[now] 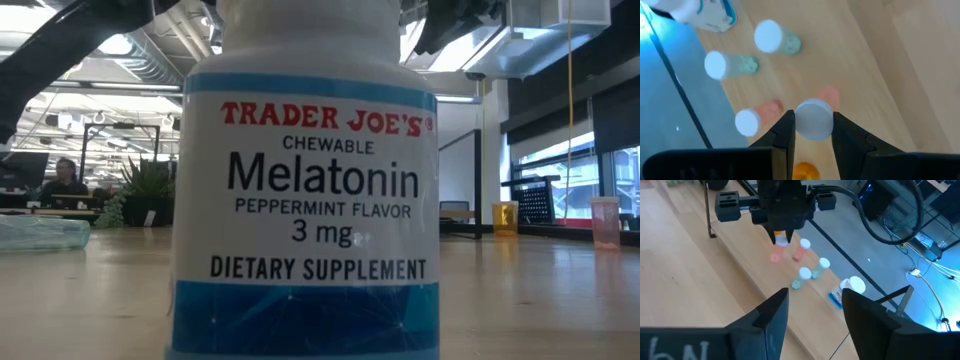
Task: Pick and place medicine bottles onto shelf by color
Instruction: Put the left pink pill bottle on the shelf aligned with the pink bottle
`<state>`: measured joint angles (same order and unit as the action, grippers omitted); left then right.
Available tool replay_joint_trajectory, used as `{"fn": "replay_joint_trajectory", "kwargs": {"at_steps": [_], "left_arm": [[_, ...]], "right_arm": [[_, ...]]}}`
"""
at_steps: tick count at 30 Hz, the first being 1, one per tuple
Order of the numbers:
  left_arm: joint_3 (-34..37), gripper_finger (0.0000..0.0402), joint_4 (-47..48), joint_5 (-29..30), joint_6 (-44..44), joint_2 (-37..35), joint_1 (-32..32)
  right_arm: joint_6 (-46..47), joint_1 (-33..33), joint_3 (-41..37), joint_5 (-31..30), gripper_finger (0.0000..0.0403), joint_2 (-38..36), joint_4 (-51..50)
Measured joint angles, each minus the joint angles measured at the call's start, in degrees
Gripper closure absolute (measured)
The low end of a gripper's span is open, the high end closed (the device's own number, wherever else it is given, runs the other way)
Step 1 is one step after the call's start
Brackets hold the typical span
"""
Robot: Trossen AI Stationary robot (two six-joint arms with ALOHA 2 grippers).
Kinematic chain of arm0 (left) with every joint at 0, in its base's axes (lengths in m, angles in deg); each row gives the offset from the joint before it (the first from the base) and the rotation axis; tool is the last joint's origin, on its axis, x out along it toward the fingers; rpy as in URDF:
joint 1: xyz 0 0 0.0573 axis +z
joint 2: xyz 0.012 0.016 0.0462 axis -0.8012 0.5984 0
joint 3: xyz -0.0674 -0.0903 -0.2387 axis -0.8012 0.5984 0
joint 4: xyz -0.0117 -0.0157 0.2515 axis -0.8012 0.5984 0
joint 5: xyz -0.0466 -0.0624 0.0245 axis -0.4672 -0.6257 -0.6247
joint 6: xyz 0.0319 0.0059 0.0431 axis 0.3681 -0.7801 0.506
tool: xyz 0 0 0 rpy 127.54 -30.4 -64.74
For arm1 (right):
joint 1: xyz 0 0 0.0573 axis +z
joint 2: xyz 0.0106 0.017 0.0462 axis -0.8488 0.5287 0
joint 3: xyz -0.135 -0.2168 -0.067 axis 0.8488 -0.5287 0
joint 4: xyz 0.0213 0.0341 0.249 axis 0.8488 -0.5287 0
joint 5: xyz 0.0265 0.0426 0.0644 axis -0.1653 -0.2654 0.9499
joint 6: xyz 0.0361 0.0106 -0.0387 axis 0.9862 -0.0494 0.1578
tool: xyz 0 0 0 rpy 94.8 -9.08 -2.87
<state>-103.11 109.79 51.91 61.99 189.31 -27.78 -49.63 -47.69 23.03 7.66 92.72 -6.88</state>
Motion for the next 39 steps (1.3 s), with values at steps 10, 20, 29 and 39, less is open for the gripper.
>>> {"fn": "replay_joint_trajectory", "kwargs": {"at_steps": [10, 20, 29, 39], "left_arm": [[0.09, 0.0316, -2.91, -0.29, -0.04, 0.0, 0.41], [0.03, 0.0316, -2.69, 0.3, -0.45, 2.3, 0.54], [0.11, 0.0316, -2.28, 1.34, -0.39, 3.32, 0.85], [0.09, 0.0315, -2.64, 1.24, -0.42, 3.76, 0.88]], "right_arm": [[-0.01, 0.0, 0.0, 0.03, 0.0216, 0.0, 0.05], [-0.02, 0.0, 0.0, 0.08, 0.0216, 0.0, 0.13], [-0.26, 0.0, 0.0, 0.21, 0.0216, 0.0, 0.07], [0.41, 0.0, 0.0, 3.31, 0.0216, 0.0, 0.53]]}}
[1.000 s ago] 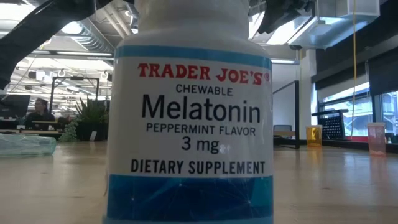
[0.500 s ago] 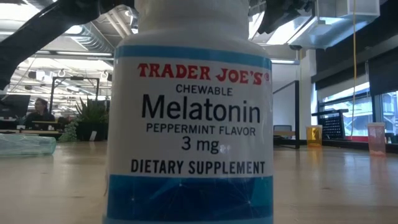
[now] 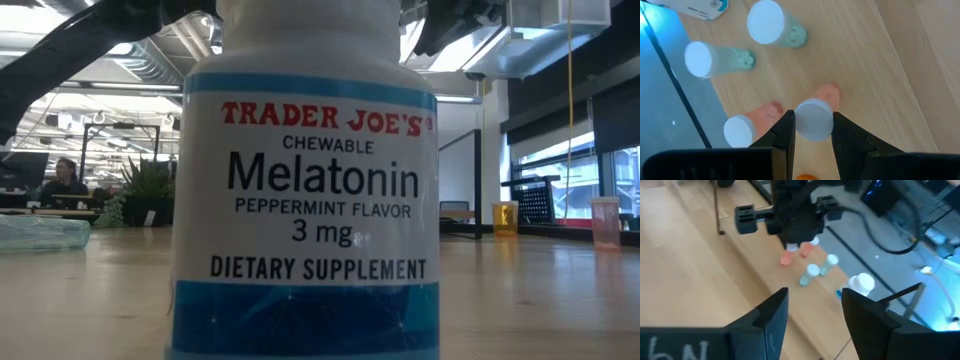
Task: Pick and place medicine bottles onto shelf by color
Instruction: Put the left pink pill bottle on the shelf aligned with the pink bottle
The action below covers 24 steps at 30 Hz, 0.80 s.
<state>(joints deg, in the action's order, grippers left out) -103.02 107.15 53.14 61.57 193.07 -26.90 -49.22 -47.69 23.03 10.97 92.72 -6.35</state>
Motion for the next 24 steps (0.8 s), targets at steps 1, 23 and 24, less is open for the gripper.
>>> {"fn": "replay_joint_trajectory", "kwargs": {"at_steps": [1, 23, 24], "left_arm": [[0.0, 0.0315, 0.0, 0.0, 0.0, 0.0, 0.0], [0.0, 0.0315, 0.33, 0.07, -0.07, 0.0, 0.0], [0.0, 0.0315, 0.33, 0.07, -0.07, 0.0, 0.0]], "right_arm": [[-0.21, 0.0, 0.0, 1.12, 0.0216, 0.0, 0.3], [-0.18, 0.02, 0.0, 11.41, 0.0216, 0.0, 0.92], [-0.18, 0.02, 0.0, 11.41, 0.0216, 0.0, 1.03]]}}
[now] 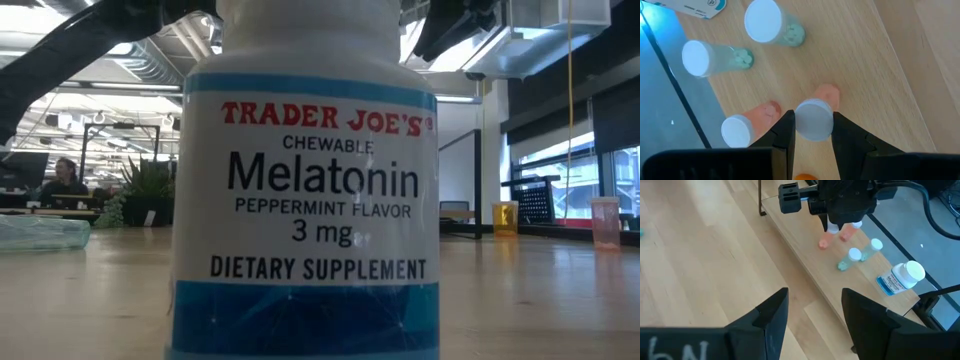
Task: Pick and place medicine bottles onto shelf by color
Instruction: Put the left pink pill bottle on the shelf aligned with the pink bottle
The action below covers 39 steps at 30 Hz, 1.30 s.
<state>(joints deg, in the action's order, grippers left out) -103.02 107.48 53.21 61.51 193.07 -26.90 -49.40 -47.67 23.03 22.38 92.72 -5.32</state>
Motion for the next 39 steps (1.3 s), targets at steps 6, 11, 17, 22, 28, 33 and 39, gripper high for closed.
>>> {"fn": "replay_joint_trajectory", "kwargs": {"at_steps": [6, 11, 17, 22, 28, 33, 39], "left_arm": [[0.0, 0.0315, -0.02, 0.0, 0.0, 0.0, 0.0], [0.0, 0.0315, -0.02, 0.0, 0.02, -0.02, 0.0], [0.0, 0.0315, -0.04, 0.0, -0.03, 0.0, 0.0], [0.0, 0.0315, -0.04, 0.0, -0.02, 0.0, 0.0], [0.0, 0.0315, -0.04, 0.0, -0.04, 0.0, 0.0], [0.0, 0.0315, -0.31, 0.0, -0.08, -0.01, -0.02], [0.0, 0.0313, -0.9, -0.02, -0.21, 0.0, -0.17]], "right_arm": [[0.0, 0.0, 0.0, 0.0, 0.0216, 0.0, 0.11], [0.0, 0.0, 0.0, 0.0, 0.0216, 0.0, 0.15], [0.0, 0.0, 0.0, 0.0, 0.0216, 0.0, 0.15], [0.0, 0.0, 0.0, 0.0, 0.0216, 0.0, 0.15], [0.0, 0.0, 0.0, 0.0, 0.0216, 0.0, 0.15], [0.0, 0.0, 0.0, 0.0, 0.0216, 0.0, 0.15], [0.0, 0.0, 0.0, 0.0, 0.0216, 0.0, 0.15]]}}
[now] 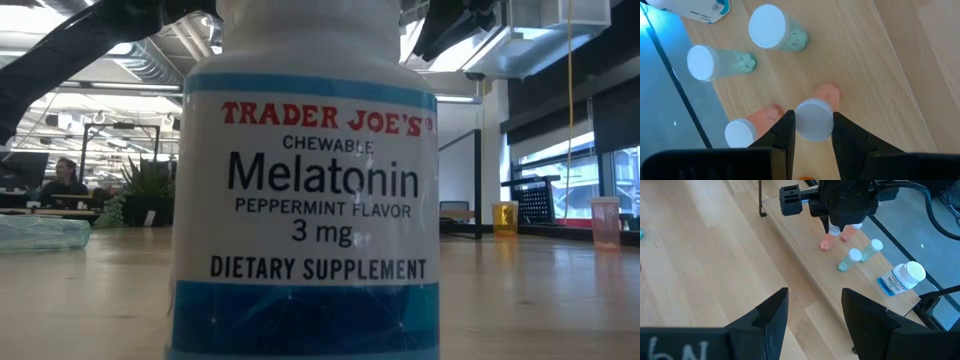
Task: Pick and place medicine bottles onto shelf by color
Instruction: Put the left pink pill bottle on the shelf aligned with the pink bottle
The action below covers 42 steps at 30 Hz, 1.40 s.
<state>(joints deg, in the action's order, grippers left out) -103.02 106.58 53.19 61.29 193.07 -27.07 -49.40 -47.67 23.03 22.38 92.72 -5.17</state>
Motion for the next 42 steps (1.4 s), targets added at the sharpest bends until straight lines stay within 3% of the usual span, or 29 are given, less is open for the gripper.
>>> {"fn": "replay_joint_trajectory", "kwargs": {"at_steps": [12, 42], "left_arm": [[0.0, 0.0279, -0.52, -0.01, -0.53, 0.0, -0.06], [0.0, 0.0276, -0.41, 0.17, -2.54, -0.02, -0.72]], "right_arm": [[0.0, 0.0, 0.0, 0.0, 0.0216, 0.0, 0.0], [0.0, -0.02, 0.0, 0.0, 0.0216, 0.0, -0.01]]}}
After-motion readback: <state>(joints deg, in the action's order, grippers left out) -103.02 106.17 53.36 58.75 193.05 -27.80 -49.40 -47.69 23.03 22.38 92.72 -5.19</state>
